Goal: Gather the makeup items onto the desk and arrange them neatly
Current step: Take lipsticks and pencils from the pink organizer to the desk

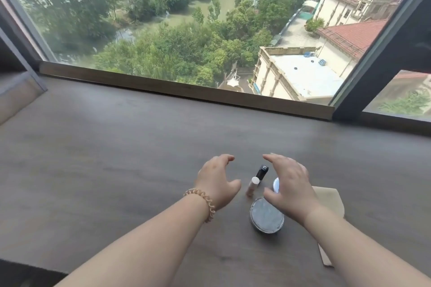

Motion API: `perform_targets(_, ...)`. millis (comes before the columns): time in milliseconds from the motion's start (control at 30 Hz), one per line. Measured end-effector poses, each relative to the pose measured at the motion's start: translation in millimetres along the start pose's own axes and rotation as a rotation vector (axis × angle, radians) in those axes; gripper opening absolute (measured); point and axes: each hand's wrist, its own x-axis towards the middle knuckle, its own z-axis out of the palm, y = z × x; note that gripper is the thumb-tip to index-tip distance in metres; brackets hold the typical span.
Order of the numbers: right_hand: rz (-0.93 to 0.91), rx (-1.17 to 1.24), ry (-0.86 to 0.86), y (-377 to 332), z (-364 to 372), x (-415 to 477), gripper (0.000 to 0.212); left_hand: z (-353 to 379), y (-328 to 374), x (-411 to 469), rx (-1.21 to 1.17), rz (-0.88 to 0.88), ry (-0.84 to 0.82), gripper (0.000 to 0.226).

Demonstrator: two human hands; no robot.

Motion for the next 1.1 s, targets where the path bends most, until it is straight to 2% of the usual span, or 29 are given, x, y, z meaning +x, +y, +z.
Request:
perform_targets(100, -0.082, 0.009, 0.129, -37.3, -12.3, 14.2, 0.059, -40.6, 3.7, -9.9, 0.120, 0.034, 0.145, 0.057)
perform_targets(233, -0.208, -0.012, 0.201, -120.2, -11.7, 41.5, 0.055, -104.7, -12.1, -42.1, 0.307, 0.015, 0.316, 0.060)
perform_targets(400, -0.421, -0.029, 0.125, -254.1, 13.0, 52.3, 0.061, -197.1, -63.6, -104.5, 0.516, -0.136, 0.479, 0.069)
perform_targets(600, -0.663, -0.015, 0.059, -416.2, 62.2, 25.5, 0.063, -300.7, -149.1, -208.8, 0.577, -0.345, 0.666, 0.072)
perform_targets(900, -0.869, 0.060, -0.022, -653.5, 145.4, -47.4, 0.065, -439.7, -290.9, -372.1, 0.624, -0.591, 0.761, 0.072)
perform_targets(1100, -0.958, 0.063, -0.076, -735.3, 180.9, -58.1, 0.067, -474.5, -346.3, -407.7, 0.600, -0.672, 0.797, 0.074)
